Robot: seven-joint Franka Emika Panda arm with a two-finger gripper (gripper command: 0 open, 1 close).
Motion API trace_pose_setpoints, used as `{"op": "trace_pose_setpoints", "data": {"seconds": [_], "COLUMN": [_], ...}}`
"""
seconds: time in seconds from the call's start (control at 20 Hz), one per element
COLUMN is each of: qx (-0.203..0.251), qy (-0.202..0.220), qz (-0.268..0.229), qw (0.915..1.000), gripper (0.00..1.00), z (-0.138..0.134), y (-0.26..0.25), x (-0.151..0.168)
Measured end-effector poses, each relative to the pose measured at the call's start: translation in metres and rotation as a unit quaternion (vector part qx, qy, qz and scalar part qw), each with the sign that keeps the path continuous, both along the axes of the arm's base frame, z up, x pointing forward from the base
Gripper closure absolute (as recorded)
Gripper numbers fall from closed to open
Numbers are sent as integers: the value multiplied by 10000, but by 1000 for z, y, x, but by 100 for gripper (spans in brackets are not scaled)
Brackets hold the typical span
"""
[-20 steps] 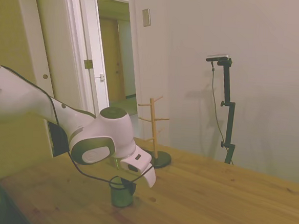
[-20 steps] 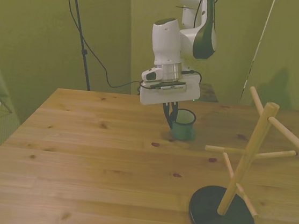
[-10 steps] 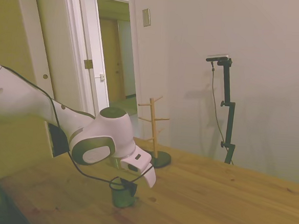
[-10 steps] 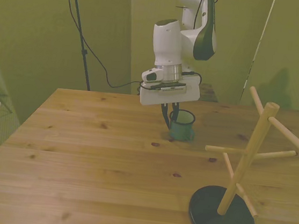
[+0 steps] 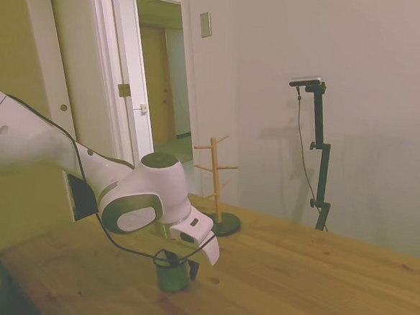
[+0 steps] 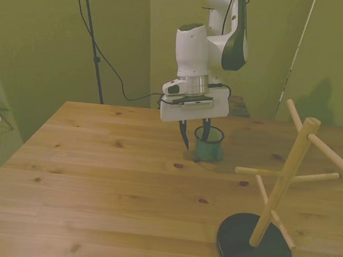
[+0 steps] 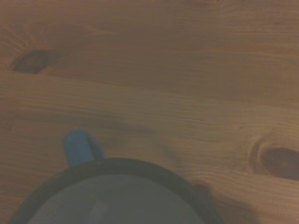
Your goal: Unload the mug
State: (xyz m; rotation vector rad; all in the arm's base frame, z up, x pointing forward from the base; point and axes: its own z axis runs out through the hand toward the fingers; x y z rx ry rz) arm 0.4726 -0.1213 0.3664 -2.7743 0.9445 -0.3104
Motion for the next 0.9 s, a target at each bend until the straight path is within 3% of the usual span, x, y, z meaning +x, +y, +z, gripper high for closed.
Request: {"op": "trace_pose_setpoints", "data": {"seconds": [0.5,0.9], "qx": [0,17], "qy": [-15,-136], "qz": [-8,-24], "qw": [10000,9999], "gripper": [0,0], "z": [2,18], "y": [-1,-3], "x": [-1,-13]}}
